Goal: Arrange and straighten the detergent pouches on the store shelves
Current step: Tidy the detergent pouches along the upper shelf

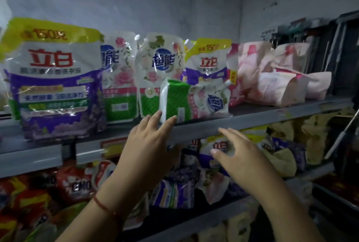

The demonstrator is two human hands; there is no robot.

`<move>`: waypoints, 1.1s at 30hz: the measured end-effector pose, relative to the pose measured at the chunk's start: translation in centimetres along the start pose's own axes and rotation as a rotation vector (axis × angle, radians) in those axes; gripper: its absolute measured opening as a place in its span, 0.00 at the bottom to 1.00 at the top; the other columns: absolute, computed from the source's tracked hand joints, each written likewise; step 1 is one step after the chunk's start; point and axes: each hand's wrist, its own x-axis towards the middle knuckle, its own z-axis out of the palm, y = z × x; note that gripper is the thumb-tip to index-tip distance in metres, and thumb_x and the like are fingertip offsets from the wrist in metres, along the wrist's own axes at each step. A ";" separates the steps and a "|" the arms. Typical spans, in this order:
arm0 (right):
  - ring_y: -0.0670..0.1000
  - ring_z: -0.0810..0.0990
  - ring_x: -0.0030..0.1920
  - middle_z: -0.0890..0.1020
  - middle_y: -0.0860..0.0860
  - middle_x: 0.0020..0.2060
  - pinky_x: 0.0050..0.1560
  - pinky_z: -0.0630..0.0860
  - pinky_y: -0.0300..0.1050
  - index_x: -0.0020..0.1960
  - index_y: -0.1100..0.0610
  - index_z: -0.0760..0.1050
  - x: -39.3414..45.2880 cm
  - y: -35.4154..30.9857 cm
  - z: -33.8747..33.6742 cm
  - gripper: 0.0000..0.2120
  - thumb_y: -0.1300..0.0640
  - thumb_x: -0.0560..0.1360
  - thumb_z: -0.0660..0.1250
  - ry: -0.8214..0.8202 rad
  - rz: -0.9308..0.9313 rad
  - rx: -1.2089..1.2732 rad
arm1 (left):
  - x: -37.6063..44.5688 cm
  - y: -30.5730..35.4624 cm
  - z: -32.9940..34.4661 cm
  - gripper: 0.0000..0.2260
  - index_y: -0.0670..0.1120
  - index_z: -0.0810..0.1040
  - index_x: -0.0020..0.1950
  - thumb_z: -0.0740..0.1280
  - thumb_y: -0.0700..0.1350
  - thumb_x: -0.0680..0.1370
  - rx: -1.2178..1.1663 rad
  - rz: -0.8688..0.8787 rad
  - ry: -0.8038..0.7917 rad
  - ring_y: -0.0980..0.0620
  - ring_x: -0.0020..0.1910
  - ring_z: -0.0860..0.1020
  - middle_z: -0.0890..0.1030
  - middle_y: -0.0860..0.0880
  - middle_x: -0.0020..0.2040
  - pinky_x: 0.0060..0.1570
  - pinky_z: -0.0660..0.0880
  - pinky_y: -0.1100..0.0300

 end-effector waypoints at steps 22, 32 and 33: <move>0.55 0.78 0.60 0.80 0.50 0.60 0.61 0.74 0.54 0.64 0.49 0.74 21.2 8.6 -1.9 0.22 0.41 0.74 0.66 -0.126 0.064 0.002 | 16.5 0.9 2.4 0.28 0.48 0.73 0.70 0.51 0.61 0.77 0.432 0.064 0.085 0.42 0.53 0.80 0.82 0.45 0.58 0.54 0.74 0.47; 0.55 0.80 0.46 0.83 0.53 0.46 0.44 0.76 0.46 0.54 0.56 0.79 24.2 10.0 -2.2 0.13 0.50 0.74 0.71 -0.005 0.020 0.076 | 16.2 0.3 4.1 0.16 0.48 0.80 0.54 0.55 0.54 0.82 0.385 0.019 0.302 0.43 0.42 0.79 0.81 0.48 0.45 0.43 0.73 0.50; 0.54 0.80 0.46 0.84 0.53 0.46 0.44 0.76 0.46 0.54 0.56 0.80 24.5 10.2 -2.5 0.12 0.51 0.75 0.70 0.011 -0.001 0.087 | 16.2 0.1 4.1 0.16 0.47 0.80 0.53 0.56 0.54 0.82 0.368 0.017 0.314 0.43 0.42 0.79 0.81 0.48 0.45 0.43 0.74 0.49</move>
